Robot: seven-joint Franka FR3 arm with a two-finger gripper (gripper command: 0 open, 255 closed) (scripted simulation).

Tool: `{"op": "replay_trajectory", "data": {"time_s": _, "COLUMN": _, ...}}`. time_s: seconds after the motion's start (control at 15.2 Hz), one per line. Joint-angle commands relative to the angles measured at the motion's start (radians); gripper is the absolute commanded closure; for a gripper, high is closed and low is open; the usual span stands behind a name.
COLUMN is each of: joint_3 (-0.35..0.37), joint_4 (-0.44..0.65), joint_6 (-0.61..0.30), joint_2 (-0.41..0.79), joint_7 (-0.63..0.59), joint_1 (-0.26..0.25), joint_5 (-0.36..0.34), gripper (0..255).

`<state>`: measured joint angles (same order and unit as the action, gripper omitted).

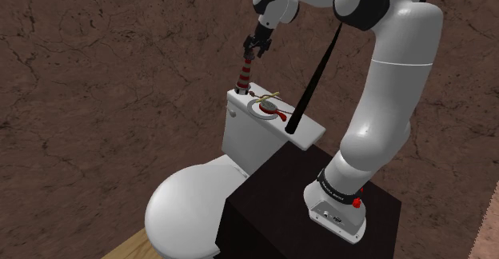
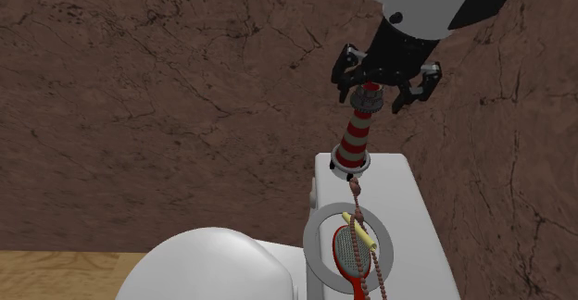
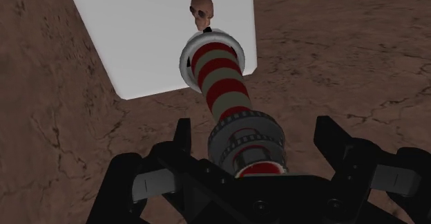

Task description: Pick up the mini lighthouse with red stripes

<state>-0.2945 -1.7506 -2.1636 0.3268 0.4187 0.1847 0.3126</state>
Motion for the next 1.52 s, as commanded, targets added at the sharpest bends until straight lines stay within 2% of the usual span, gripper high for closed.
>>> {"op": "replay_trajectory", "data": {"time_s": 0.0, "joint_3": 0.002, "joint_4": -0.014, "joint_6": -0.02, "joint_2": 0.008, "joint_7": 0.008, "joint_1": 0.001, "joint_5": 0.006, "gripper": 0}}
{"op": "replay_trajectory", "data": {"time_s": 0.13, "joint_3": 0.003, "joint_4": -0.017, "joint_6": -0.027, "joint_2": 0.011, "joint_7": 0.01, "joint_1": 0.002, "joint_5": 0.008, "gripper": 0}}
{"op": "replay_trajectory", "data": {"time_s": 0.2, "joint_3": 0.003, "joint_4": -0.017, "joint_6": -0.026, "joint_2": 0.01, "joint_7": 0.01, "joint_1": 0.002, "joint_5": 0.008, "gripper": 255}}
{"op": "replay_trajectory", "data": {"time_s": 0.79, "joint_3": 0.003, "joint_4": -0.017, "joint_6": -0.027, "joint_2": 0.011, "joint_7": 0.01, "joint_1": 0.002, "joint_5": 0.009, "gripper": 255}}
{"op": "replay_trajectory", "data": {"time_s": 1.45, "joint_3": -0.008, "joint_4": 0.057, "joint_6": 0.086, "joint_2": -0.034, "joint_7": -0.025, "joint_1": -0.002, "joint_5": -0.023, "gripper": 255}}
